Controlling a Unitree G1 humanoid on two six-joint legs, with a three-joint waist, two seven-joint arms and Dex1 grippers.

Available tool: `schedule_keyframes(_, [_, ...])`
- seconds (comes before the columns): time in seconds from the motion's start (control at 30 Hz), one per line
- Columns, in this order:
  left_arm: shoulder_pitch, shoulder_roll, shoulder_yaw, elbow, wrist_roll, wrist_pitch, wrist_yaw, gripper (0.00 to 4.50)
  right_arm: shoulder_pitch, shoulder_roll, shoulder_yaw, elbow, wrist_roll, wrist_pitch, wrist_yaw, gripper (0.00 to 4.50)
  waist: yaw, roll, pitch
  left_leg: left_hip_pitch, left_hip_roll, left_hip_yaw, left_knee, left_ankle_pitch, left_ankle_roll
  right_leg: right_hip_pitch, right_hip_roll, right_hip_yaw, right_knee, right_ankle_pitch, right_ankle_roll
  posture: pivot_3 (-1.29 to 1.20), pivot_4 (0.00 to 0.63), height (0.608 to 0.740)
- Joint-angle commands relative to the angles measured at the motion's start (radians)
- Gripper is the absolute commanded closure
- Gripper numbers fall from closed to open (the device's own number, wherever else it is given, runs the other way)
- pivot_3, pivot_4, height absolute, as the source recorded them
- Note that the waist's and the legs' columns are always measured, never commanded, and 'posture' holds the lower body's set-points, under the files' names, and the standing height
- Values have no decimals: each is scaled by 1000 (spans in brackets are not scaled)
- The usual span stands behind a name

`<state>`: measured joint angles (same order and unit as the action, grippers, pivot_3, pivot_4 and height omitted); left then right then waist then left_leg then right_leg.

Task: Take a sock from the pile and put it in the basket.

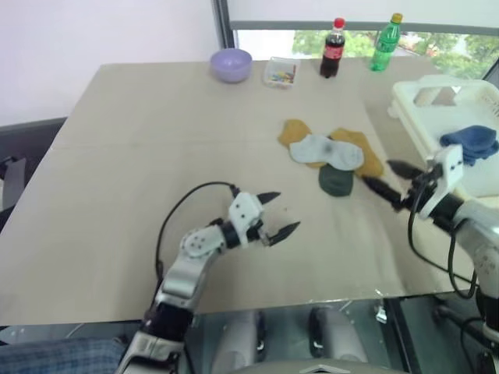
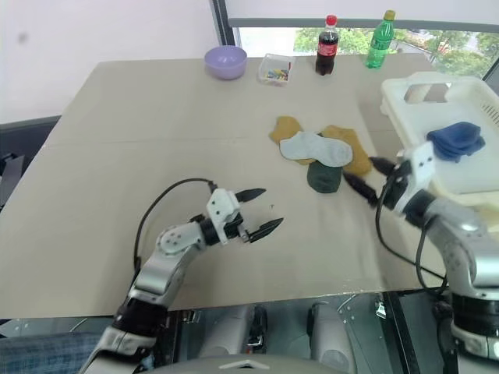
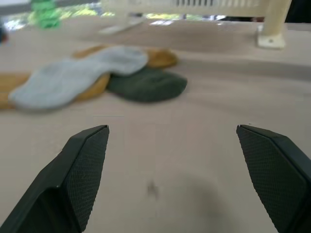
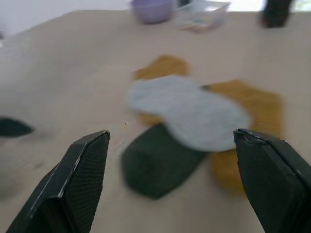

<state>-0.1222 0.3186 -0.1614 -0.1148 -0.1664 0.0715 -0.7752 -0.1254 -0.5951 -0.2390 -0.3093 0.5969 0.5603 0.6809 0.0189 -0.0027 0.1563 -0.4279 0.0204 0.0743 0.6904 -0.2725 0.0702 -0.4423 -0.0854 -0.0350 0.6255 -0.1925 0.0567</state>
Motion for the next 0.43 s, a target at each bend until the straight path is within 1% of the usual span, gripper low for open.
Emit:
schedule_keyframes(0.03, [99, 28, 47, -132, -6, 42, 65, 0, 102, -66, 2, 6, -24, -55, 120, 336, -1, 0, 0, 2, 0, 0, 0, -1, 2, 3, 0, 0, -1, 0, 0, 0, 150, 733])
schedule_keyframes(0.17, [222, 56, 119, -223, -22, 68, 122, 0, 219, -127, -24, 87, -74, -163, 233, 336, -6, -1, 1, 14, 1, 1, 0, -3, 5, 12, 0, 0, -1, -3, -4, 0, 150, 733])
schedule_keyframes(0.23, [270, 54, 152, -273, -37, 97, 155, 0, 254, -139, -51, 138, -87, -229, 271, 336, -7, -1, 1, 15, 2, 1, 0, -3, 5, 12, 0, 0, 0, -3, -4, 0, 150, 733])
schedule_keyframes(0.33, [355, 62, 202, -358, -53, 133, 191, 0, 286, -186, -104, 174, -43, -223, 353, 336, -9, 0, 1, 16, 2, 1, 0, -3, 4, 12, 1, 1, 1, -3, -4, 0, 150, 733])
schedule_keyframes(0.43, [402, 72, 215, -391, -41, 141, 209, 0, 285, -226, -116, 209, -32, -231, 430, 336, -8, 0, 1, 15, 2, 2, 0, -3, 4, 12, 1, 2, 1, -3, -4, 0, 150, 733])
